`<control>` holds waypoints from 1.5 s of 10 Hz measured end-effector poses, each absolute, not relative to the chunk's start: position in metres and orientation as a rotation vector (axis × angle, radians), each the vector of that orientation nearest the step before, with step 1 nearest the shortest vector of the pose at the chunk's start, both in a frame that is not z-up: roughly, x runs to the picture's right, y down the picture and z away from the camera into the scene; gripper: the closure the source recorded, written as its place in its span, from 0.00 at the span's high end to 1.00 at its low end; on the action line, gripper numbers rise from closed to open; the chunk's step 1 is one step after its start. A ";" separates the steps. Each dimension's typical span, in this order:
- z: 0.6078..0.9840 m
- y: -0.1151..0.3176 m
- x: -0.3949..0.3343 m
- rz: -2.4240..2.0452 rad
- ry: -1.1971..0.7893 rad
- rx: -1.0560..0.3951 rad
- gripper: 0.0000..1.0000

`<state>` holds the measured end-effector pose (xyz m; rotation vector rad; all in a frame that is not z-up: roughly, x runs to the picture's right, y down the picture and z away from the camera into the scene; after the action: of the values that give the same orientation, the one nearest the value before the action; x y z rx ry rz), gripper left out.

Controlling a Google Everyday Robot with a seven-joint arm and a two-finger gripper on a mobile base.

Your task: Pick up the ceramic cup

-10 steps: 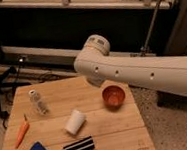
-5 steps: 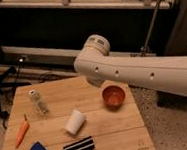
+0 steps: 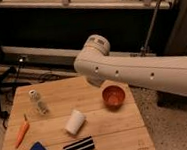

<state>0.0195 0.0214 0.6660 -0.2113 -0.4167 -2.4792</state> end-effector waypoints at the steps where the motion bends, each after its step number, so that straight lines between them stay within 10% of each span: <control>1: 0.670 0.028 0.012 -2.491 -0.468 -0.183 0.01; 9: 0.732 0.071 -0.078 -2.750 -1.119 0.123 0.74; 15: 0.662 0.106 -0.111 -2.980 -1.474 0.851 0.80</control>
<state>-0.1111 0.1056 0.6618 0.8507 -1.4737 -2.9795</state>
